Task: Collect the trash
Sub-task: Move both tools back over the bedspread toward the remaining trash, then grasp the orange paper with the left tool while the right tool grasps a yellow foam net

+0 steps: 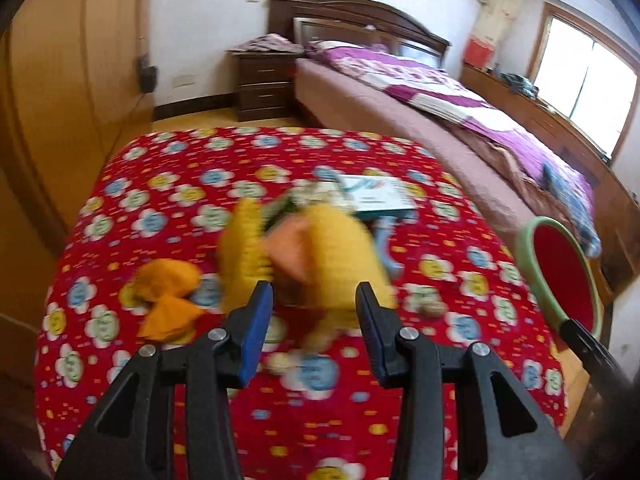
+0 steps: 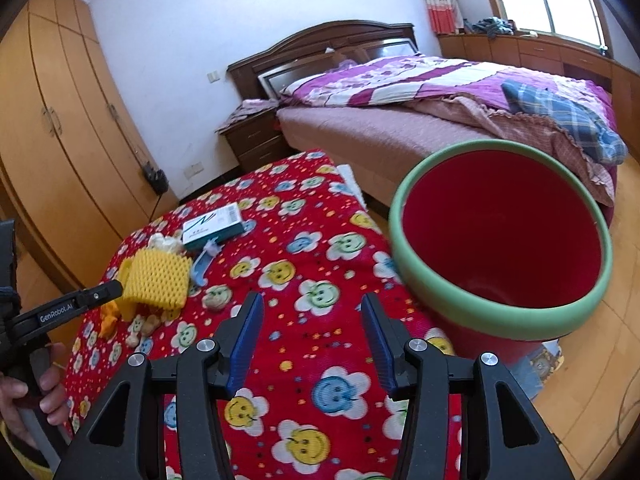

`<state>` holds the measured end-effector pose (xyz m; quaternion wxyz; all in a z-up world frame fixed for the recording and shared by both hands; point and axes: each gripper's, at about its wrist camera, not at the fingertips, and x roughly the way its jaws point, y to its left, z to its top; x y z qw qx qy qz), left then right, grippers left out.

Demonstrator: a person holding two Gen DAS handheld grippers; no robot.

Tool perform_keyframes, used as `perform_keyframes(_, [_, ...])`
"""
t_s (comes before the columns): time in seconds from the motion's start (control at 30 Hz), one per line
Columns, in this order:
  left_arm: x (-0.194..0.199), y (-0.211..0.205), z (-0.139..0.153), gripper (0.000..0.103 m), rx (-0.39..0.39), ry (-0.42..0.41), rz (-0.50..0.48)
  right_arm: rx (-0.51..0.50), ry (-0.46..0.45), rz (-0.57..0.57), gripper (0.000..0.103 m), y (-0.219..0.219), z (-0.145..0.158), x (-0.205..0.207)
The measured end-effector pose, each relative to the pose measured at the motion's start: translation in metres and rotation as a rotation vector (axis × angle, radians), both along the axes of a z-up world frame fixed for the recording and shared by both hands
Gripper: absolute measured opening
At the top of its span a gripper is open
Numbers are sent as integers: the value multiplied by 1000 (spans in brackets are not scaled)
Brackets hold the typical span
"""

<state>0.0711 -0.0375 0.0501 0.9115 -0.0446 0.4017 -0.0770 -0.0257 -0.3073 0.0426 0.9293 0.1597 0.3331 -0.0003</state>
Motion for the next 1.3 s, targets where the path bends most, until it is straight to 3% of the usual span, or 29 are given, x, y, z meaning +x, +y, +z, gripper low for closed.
perform_keyframes(0.27, [23,59,-22,43,46,66,165,-8,28,30,52,16,-7,8])
perform_keyframes(0.47, [34,83,-38,43,70,101,219,-16,44,46,52,24,-10,13])
perform_keyframes(0.87, [49,97,-57,52,-72,116,189,-24,67,82,52,40,-13,24])
perform_keyframes(0.97, [52,91,-60,52,-50,118,184,-23,66,104,52,46,-11,29])
perform_keyframes(1.23, [58,89,-58,36,-92,109,182,-31,65,199,52,80,-4,54])
perform_keyframes(1.3, [58,90,-56,25,-116,107,166,-22,67,227,52,91,-3,63])
